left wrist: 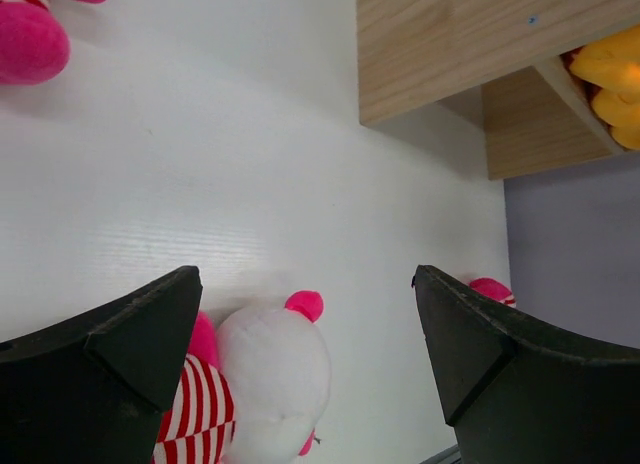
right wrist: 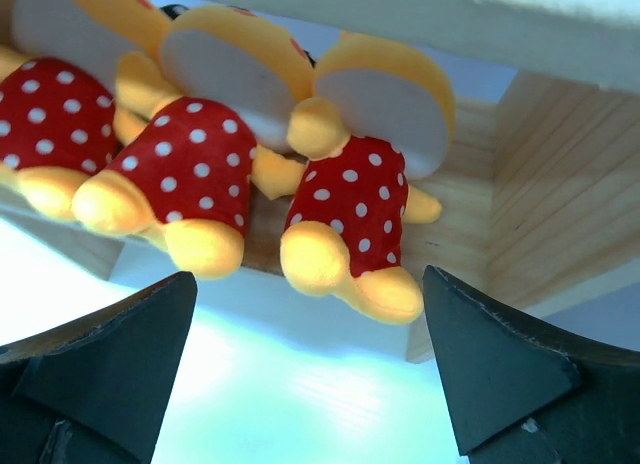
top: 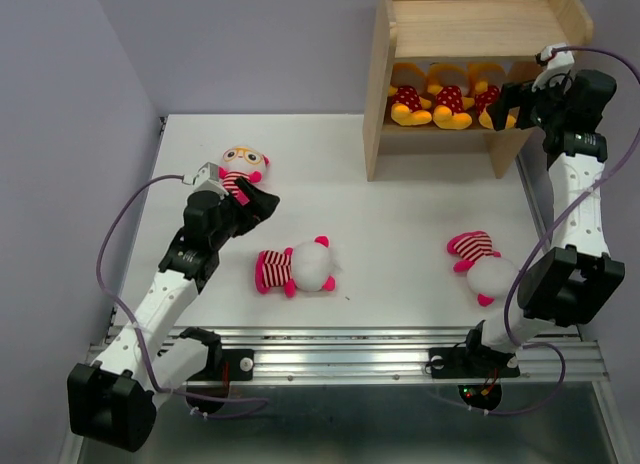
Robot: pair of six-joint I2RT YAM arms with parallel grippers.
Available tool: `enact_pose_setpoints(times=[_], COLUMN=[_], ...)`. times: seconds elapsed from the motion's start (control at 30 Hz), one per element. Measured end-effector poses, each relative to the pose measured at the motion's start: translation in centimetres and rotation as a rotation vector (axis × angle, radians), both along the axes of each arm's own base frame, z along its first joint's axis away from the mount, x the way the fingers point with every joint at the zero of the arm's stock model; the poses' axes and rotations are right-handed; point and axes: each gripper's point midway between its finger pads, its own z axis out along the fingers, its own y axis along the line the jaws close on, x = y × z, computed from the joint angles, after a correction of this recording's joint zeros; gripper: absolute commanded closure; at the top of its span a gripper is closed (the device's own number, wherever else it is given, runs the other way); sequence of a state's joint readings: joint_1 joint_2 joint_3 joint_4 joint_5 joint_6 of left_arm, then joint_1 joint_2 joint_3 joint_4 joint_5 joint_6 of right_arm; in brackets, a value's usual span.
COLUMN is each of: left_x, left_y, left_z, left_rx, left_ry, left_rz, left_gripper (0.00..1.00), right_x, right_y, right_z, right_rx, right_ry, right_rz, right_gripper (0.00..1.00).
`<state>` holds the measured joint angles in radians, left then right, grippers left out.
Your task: Place and organize the stuffed toys onto the shelf
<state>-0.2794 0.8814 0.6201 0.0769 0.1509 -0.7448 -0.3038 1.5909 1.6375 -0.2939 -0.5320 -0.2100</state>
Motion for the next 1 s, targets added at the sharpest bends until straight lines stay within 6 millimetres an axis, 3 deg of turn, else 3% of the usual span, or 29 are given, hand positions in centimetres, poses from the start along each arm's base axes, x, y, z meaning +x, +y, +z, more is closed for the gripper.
enact_pose_setpoints(times=[0.13, 0.4, 0.6, 0.77, 0.87, 1.0], left_x=[0.3, 0.4, 5.9, 10.0, 11.9, 15.2], left_y=[0.8, 5.3, 11.3, 14.9, 15.9, 15.2], left_z=[-1.7, -5.8, -6.2, -7.4, -8.1, -9.3], left_rx=[0.051, 0.160, 0.221, 0.276, 0.322, 0.353], left_ry=[0.121, 0.305, 0.367, 0.369, 0.366, 0.362], left_rz=[0.050, 0.269, 0.430, 0.395, 0.339, 0.220], left_gripper=[0.02, 0.05, 0.03, 0.03, 0.05, 0.13], right_x=[-1.3, -4.4, -7.2, -9.8, -11.4, -12.8], right_y=[0.7, 3.2, 5.5, 7.2, 8.7, 10.3], right_z=[0.4, -3.6, -5.8, -6.6, -7.1, -8.1], right_rx=[-0.067, -0.138, -0.165, -0.177, -0.188, -0.186], right_ry=[0.007, 0.144, 0.210, 0.231, 0.237, 0.259], right_rz=[0.057, 0.255, 0.410, 0.506, 0.577, 0.656], right_gripper=[0.00, 0.00, 0.00, 0.00, 0.00, 0.00])
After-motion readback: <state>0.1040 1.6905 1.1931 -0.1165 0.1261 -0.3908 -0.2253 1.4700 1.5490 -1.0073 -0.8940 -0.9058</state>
